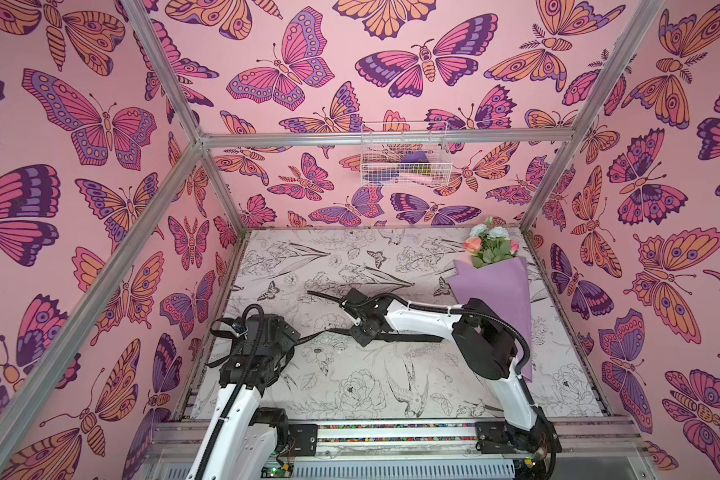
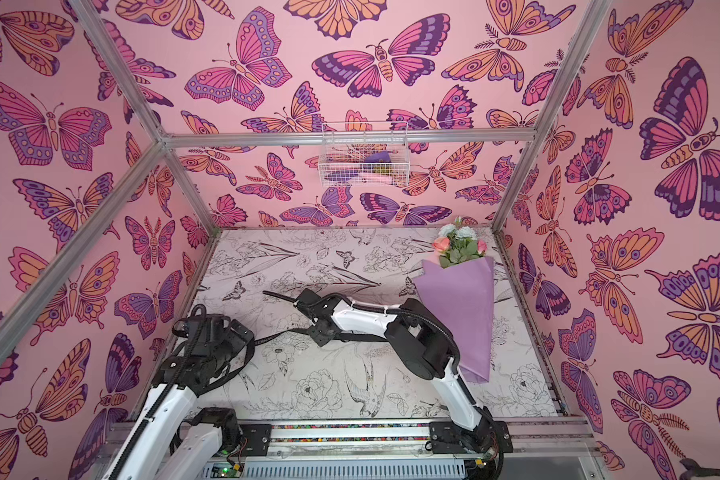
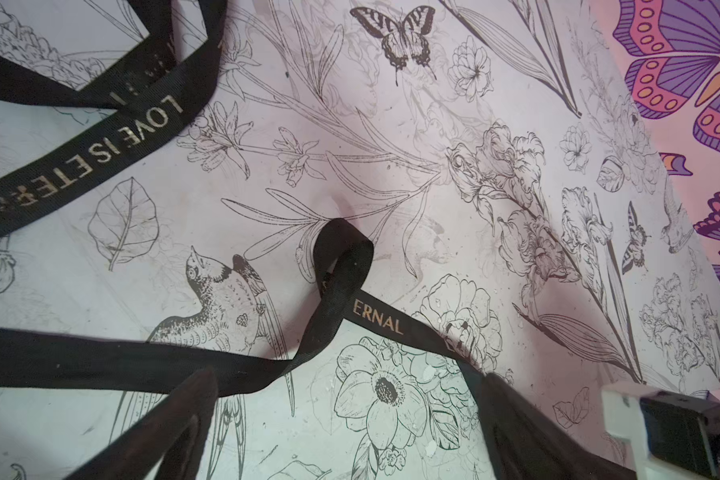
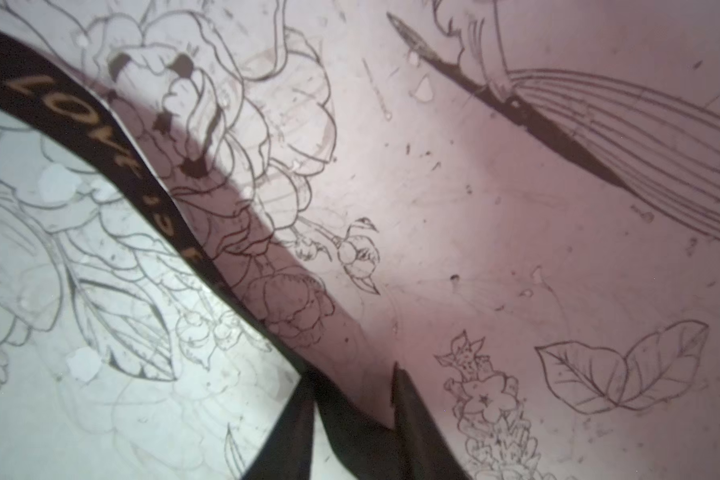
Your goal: Tie the bouquet of fake flowers
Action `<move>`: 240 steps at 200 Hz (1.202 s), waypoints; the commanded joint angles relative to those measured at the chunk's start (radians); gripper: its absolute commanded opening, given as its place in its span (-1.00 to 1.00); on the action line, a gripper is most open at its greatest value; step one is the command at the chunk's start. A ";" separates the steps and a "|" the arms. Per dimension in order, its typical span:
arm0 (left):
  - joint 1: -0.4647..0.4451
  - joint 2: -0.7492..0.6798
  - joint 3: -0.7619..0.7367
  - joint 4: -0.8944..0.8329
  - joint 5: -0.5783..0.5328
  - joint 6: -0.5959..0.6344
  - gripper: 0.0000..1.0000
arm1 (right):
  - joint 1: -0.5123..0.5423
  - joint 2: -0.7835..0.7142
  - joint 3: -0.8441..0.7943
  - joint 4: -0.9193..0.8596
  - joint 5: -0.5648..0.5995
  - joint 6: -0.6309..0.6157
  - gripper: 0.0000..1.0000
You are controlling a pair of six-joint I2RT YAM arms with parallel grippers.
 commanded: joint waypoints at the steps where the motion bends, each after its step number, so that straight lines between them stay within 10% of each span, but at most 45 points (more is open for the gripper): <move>1: 0.008 -0.010 -0.014 -0.020 0.006 0.011 0.99 | -0.048 0.035 -0.088 -0.043 -0.014 0.052 -0.68; 23: 0.010 -0.004 -0.011 -0.020 0.006 0.023 0.99 | -0.091 0.002 -0.144 -0.036 -0.024 0.106 -1.00; 175: 0.027 0.217 0.064 -0.105 -0.094 -0.031 0.95 | -0.294 -0.496 -0.472 -0.176 0.211 0.400 -1.00; 240: 0.241 0.439 0.155 -0.013 -0.169 0.038 0.94 | -0.307 -0.494 -0.471 -0.164 0.195 0.424 -1.00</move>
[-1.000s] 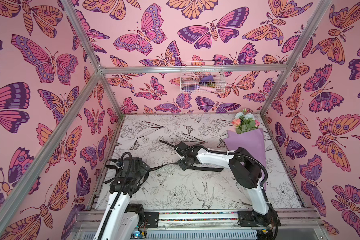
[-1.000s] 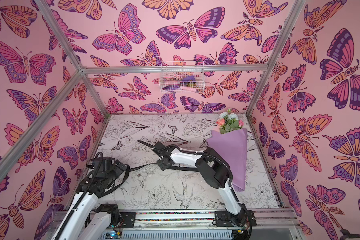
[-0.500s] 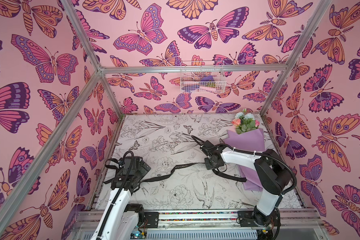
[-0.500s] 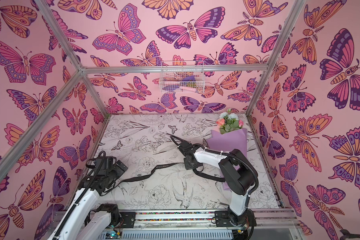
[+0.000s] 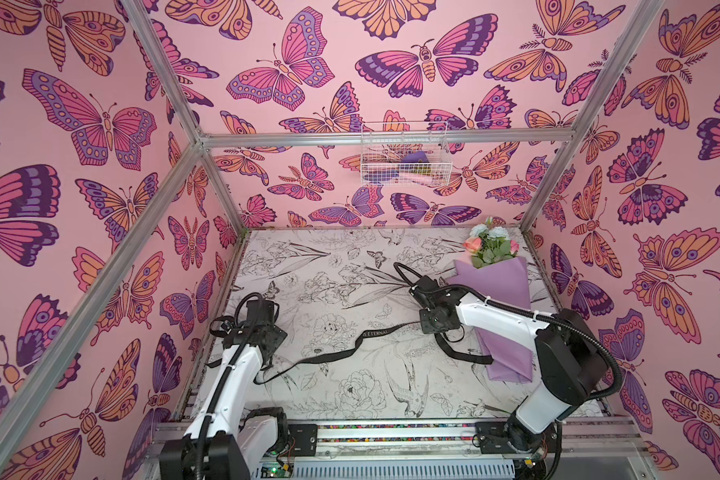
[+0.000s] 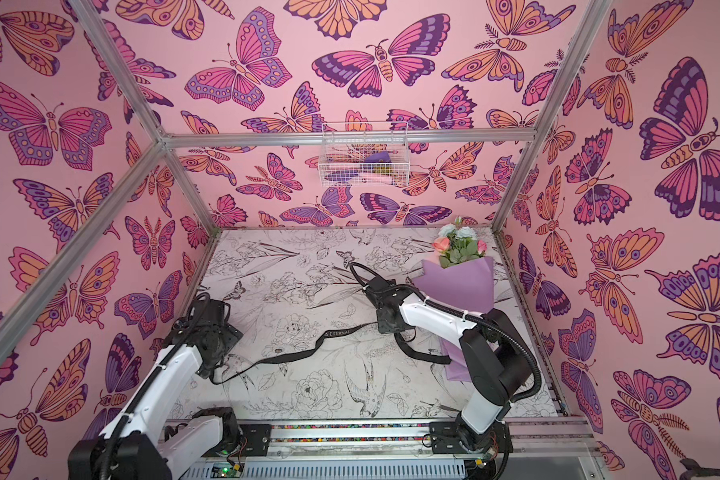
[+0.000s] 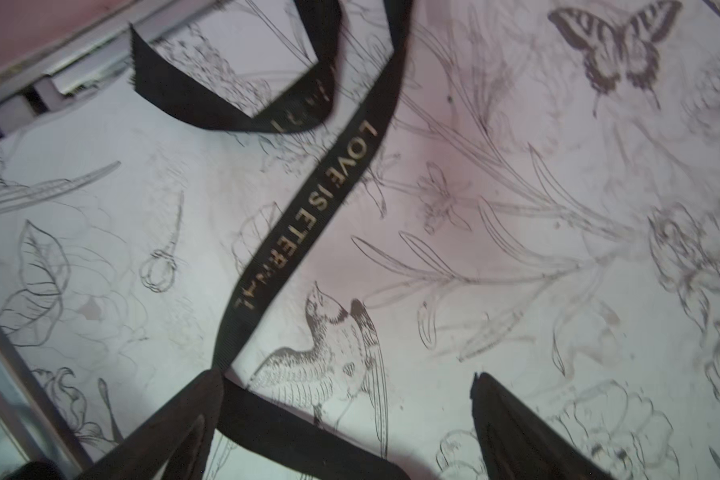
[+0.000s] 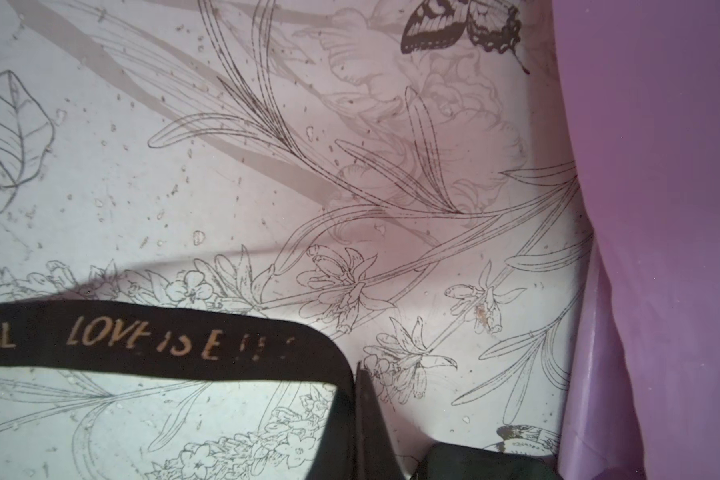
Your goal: Tie the bouquet of fake flowers
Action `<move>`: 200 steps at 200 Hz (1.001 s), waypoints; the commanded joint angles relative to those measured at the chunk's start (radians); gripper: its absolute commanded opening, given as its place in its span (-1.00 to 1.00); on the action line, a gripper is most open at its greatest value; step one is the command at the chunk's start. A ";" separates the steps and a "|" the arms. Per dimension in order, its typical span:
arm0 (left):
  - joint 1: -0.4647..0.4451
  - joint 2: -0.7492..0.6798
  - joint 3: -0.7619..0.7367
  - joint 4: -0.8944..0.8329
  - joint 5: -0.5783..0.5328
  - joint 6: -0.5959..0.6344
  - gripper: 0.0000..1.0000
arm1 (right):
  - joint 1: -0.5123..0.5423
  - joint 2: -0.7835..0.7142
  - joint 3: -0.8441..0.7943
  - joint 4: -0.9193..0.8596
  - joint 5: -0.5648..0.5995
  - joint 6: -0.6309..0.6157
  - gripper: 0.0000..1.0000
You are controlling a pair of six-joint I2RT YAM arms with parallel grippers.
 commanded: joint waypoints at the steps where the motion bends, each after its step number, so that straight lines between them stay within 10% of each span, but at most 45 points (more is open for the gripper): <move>1: 0.069 0.075 0.039 0.049 -0.018 0.036 0.94 | -0.013 -0.003 0.011 -0.023 0.010 0.033 -1.00; 200: 0.123 0.483 0.231 0.291 0.277 0.138 0.77 | -0.248 -0.493 0.074 -0.115 0.123 0.044 -1.00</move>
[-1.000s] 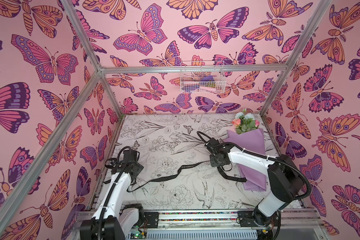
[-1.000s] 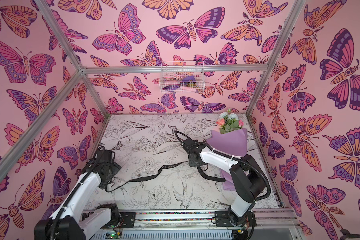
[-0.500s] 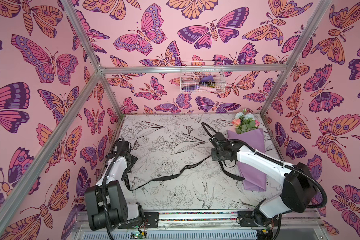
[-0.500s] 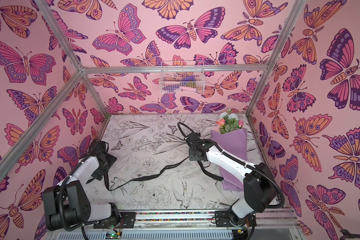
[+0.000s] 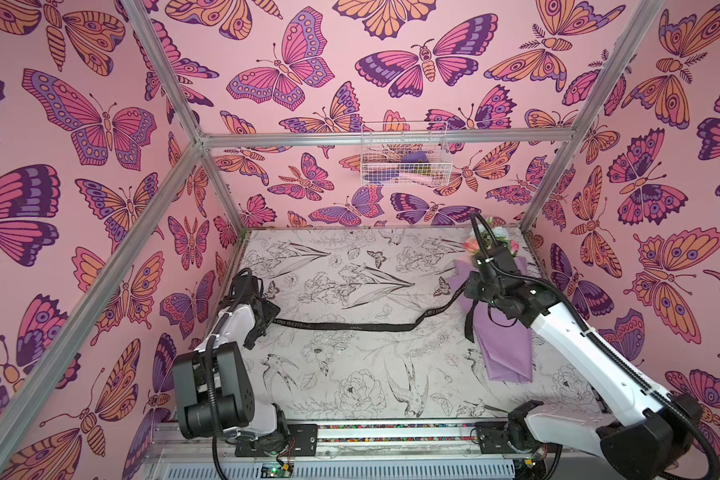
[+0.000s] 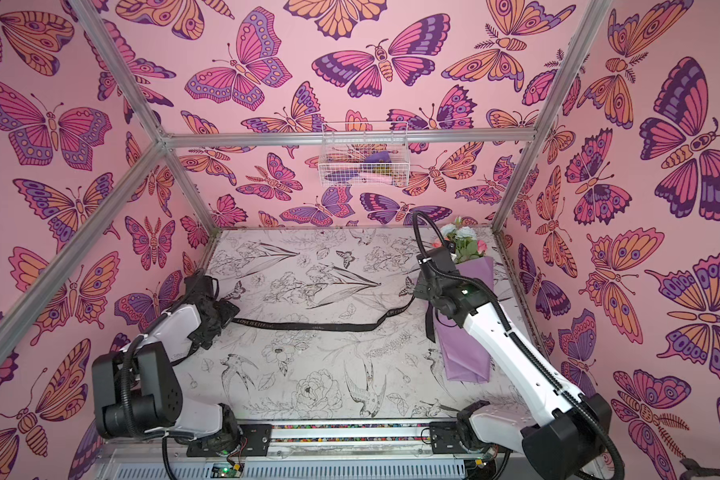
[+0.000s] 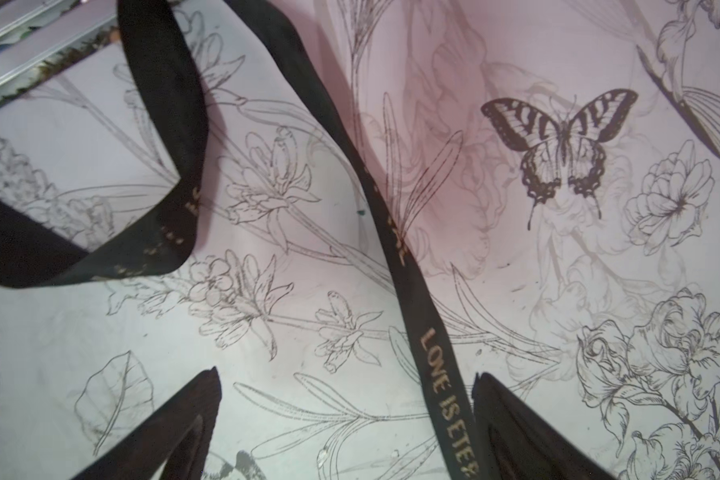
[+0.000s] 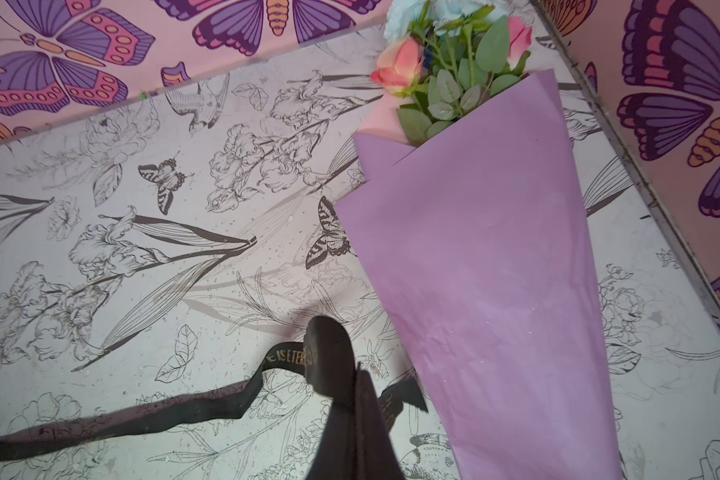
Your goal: Tie the bouquet of fake flowers
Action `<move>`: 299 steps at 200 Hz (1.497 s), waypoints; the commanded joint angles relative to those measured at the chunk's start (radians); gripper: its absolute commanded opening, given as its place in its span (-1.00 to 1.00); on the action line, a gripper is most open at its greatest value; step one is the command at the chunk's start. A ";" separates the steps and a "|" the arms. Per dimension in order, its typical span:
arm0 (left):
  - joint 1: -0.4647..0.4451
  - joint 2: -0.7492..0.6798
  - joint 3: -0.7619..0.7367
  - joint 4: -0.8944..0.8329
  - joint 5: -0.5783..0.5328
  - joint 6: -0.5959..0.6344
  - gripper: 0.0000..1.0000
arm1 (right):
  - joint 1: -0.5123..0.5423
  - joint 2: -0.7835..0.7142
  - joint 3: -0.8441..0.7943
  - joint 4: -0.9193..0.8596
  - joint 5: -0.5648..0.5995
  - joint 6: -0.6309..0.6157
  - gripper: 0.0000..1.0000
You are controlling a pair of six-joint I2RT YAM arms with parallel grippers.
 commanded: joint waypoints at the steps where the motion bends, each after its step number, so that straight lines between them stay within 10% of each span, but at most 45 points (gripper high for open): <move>1: 0.007 0.067 0.036 0.048 0.080 0.018 0.76 | -0.010 -0.010 -0.007 -0.048 0.042 0.023 -1.00; 42: -0.005 0.148 0.066 0.146 0.166 0.007 0.68 | -0.009 -0.010 -0.118 0.092 -0.138 0.117 -1.00; 96: -0.004 0.219 0.141 0.148 0.164 0.023 0.72 | -0.013 0.112 -0.199 0.144 -0.087 0.164 -0.96; 176: -0.024 -0.012 0.037 0.190 0.338 0.000 1.00 | -0.015 0.290 -0.198 0.102 -0.146 0.169 -0.58; 242: -0.276 -0.254 -0.022 0.232 0.333 -0.038 0.99 | -0.063 0.146 -0.230 0.015 -0.173 0.116 0.19; 299: -0.638 -0.146 0.078 0.421 0.365 -0.116 0.99 | -0.387 0.054 -0.153 -0.028 -0.181 -0.068 0.79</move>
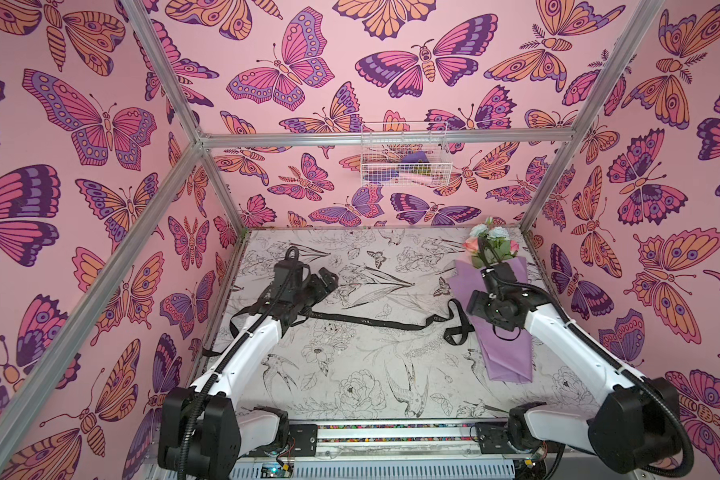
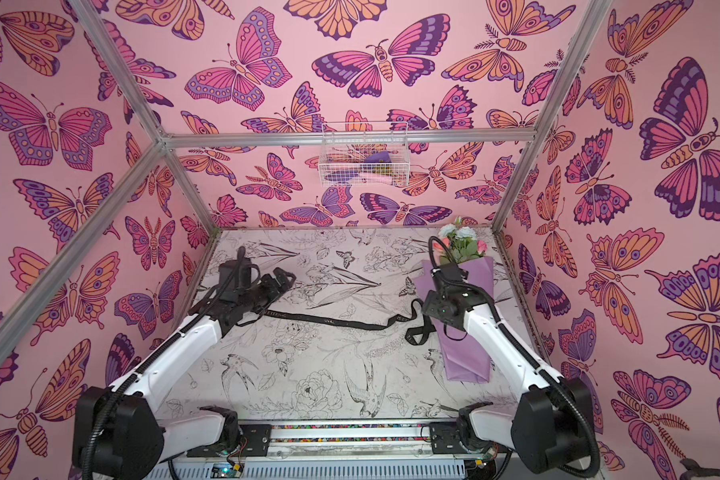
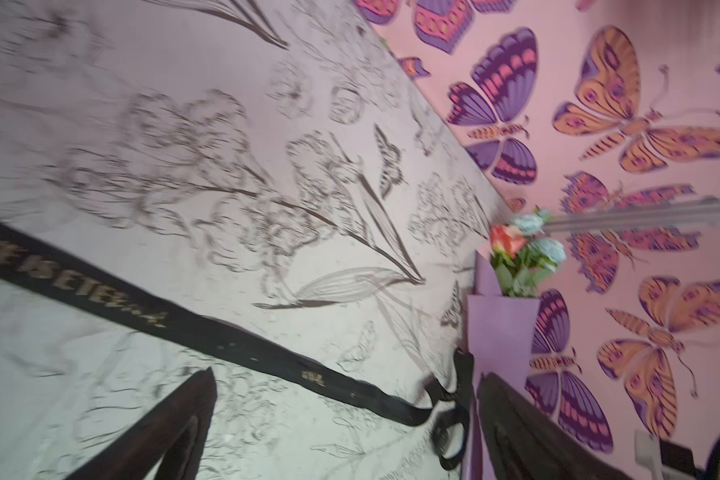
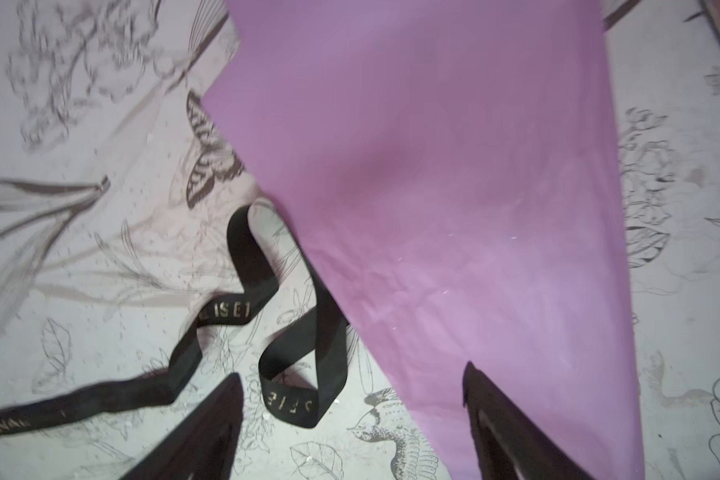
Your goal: Tie the bouquet of fake flowers
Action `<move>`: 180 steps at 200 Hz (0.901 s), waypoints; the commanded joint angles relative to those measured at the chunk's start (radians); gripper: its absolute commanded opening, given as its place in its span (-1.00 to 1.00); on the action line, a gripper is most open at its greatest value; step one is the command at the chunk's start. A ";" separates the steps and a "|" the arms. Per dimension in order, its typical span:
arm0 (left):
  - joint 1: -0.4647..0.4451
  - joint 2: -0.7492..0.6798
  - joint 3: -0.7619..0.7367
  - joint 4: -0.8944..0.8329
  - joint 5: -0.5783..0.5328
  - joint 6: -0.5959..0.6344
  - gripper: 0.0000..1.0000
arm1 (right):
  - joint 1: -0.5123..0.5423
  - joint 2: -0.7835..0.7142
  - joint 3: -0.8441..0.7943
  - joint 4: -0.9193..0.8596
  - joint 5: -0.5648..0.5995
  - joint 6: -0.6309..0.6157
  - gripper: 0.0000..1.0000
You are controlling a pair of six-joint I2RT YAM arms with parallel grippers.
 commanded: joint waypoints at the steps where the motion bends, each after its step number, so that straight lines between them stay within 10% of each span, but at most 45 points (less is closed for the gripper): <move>1: -0.120 0.090 0.060 0.121 0.031 -0.040 0.99 | -0.138 -0.001 0.058 -0.045 -0.009 -0.107 0.79; 76: -0.497 0.543 0.400 0.312 0.092 0.058 0.60 | -0.515 0.211 0.165 -0.021 -0.210 -0.306 0.86; 180: -0.552 1.143 0.984 0.341 0.234 0.088 0.20 | -0.590 0.406 0.172 0.061 -0.315 -0.295 0.92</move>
